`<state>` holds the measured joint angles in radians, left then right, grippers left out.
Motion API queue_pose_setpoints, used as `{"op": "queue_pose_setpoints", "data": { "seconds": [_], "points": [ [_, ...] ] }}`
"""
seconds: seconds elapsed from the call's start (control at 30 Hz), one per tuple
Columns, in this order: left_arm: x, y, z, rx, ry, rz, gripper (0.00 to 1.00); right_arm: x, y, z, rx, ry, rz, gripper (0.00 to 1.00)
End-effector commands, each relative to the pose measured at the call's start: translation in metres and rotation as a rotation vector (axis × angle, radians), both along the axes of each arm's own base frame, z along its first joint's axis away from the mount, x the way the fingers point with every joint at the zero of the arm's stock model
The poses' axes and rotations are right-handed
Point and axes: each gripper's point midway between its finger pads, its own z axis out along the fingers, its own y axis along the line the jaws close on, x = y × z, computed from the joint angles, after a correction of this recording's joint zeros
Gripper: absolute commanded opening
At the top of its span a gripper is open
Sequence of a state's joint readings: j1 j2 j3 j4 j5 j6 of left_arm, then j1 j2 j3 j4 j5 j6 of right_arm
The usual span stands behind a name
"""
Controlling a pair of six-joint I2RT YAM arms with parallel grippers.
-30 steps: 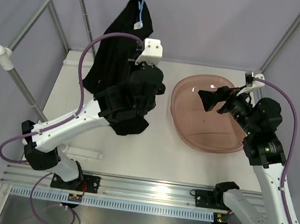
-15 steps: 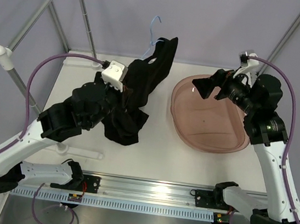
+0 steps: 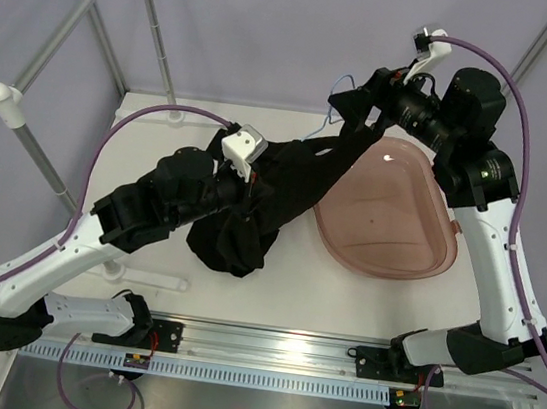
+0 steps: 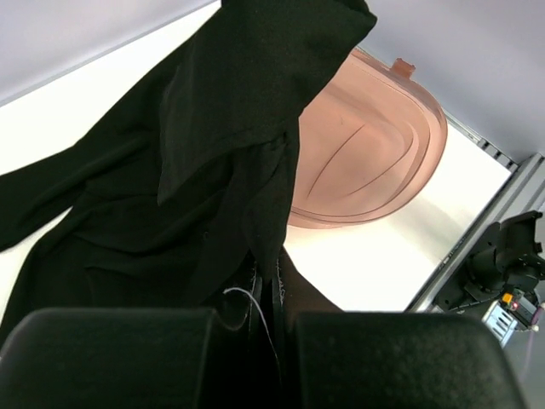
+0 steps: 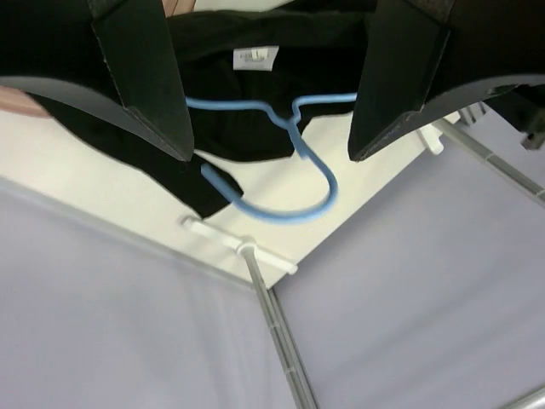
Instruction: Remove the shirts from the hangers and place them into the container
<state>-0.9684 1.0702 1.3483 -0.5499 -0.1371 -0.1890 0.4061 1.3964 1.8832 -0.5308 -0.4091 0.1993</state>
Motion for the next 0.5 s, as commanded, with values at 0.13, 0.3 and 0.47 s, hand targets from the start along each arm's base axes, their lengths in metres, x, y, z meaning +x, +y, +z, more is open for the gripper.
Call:
{"op": "queue_pose_setpoints", "data": {
  "seconds": [0.13, 0.3, 0.47],
  "points": [
    [-0.004, -0.01, 0.031, -0.118, -0.049, -0.048, 0.0, 0.004, 0.007, 0.0, -0.047, -0.017, 0.017, 0.69],
    [-0.005, -0.012, 0.035, -0.126, -0.049, -0.056, 0.0, 0.0, 0.016, -0.01, -0.05, -0.017, 0.03, 0.69],
    [-0.005, -0.013, 0.04, -0.135, -0.051, -0.061, 0.0, 0.0, 0.026, -0.014, -0.051, -0.01, 0.053, 0.61]
  ]
}}
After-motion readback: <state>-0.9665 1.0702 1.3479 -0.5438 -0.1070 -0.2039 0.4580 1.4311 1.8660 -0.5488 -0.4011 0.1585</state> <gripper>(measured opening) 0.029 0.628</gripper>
